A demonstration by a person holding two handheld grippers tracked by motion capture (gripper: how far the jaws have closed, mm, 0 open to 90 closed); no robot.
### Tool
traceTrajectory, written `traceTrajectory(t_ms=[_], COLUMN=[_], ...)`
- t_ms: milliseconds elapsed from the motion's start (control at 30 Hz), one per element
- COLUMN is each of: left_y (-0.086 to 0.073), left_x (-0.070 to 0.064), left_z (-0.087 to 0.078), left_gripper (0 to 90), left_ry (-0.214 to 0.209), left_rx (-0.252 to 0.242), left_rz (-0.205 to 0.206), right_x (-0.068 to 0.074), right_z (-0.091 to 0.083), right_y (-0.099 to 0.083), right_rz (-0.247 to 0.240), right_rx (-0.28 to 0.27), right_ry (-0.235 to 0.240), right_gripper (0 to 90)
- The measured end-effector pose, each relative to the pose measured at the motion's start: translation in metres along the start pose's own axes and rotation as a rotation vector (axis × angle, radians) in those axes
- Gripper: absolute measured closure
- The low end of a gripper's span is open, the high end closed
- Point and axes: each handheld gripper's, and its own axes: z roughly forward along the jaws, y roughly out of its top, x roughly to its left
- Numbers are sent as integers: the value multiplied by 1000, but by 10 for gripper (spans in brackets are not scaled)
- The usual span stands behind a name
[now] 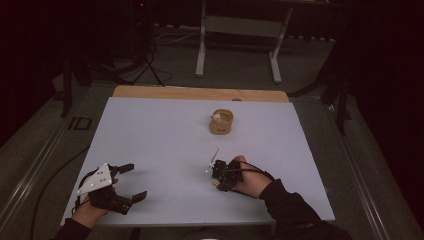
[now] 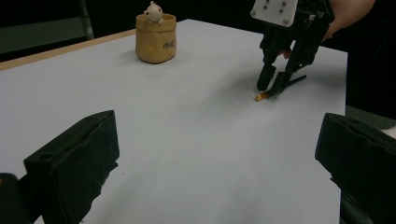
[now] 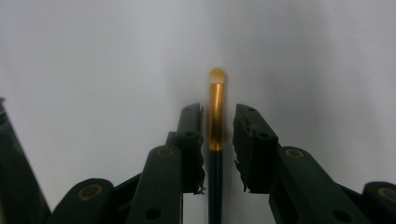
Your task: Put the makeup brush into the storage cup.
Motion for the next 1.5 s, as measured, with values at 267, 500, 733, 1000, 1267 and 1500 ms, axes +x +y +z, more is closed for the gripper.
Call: traceTrajectory(t_ms=[267, 500, 733, 1000, 1267, 1500], left_y=[0, -1, -1, 0, 0, -1], left_x=[0, 0, 0, 0, 0, 0], left_z=[0, 0, 1, 0, 0, 1], left_gripper=[5, 5, 5, 5, 5, 5], left_ry=[1, 0, 1, 3, 2, 2], left_rx=[1, 3, 4, 0, 0, 1], left_rz=[-3, -1, -1, -3, -4, -4], right_x=[0, 12, 12, -7, -15, -22], right_z=[4, 5, 5, -25, -49, -74], right_y=[3, 9, 10, 0, -12, -26], right_rz=[6, -31, -24, 70, 105, 144], right_rx=[22, 65, 62, -97, -204, -329], right_ry=[-13, -77, -81, -19, -51, -67], right_gripper=[789, 836, 844, 846, 846, 846])
